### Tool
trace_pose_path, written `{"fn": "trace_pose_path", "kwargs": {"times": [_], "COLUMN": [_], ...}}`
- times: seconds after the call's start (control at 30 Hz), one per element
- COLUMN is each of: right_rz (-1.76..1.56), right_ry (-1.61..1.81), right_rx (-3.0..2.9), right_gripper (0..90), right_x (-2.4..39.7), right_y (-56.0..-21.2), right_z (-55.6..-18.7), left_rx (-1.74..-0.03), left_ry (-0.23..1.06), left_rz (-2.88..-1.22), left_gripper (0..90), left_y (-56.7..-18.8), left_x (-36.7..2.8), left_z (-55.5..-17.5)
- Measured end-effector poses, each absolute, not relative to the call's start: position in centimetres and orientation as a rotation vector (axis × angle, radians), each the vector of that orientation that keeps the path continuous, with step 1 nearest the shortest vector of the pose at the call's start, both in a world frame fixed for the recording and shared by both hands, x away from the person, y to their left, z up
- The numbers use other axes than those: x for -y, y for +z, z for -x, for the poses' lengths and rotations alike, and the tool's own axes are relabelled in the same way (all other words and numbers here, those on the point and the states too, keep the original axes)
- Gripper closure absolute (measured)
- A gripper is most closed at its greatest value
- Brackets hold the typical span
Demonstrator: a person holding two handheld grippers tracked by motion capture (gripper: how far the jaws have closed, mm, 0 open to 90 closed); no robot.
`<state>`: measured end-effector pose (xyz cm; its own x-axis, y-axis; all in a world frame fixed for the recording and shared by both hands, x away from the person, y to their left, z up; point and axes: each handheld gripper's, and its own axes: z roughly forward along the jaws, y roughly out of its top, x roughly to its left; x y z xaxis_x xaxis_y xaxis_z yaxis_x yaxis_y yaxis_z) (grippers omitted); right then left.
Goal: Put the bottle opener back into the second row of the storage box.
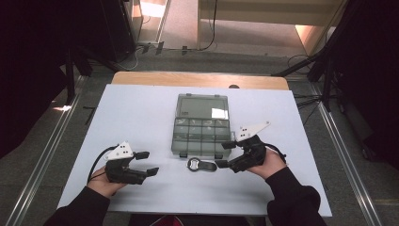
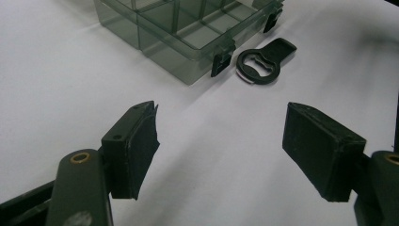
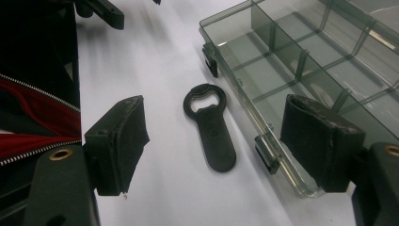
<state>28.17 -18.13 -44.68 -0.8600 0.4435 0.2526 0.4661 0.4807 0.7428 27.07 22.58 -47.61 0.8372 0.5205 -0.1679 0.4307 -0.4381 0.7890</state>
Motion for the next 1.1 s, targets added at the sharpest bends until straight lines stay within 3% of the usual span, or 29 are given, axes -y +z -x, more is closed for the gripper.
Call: {"fn": "trace_pose_path", "kwargs": {"times": [1.1], "right_rz": [0.728], "right_ry": [-1.090], "right_rx": [2.766], "right_gripper": [30.2], "right_x": [13.4], "right_y": [-45.5], "right_z": [-28.8], "left_rx": [-0.690], "left_ry": [0.122], "left_rz": [-2.094], "left_gripper": [26.8], "left_y": [-47.6], "left_x": [-22.7], "left_z": [-27.1]}}
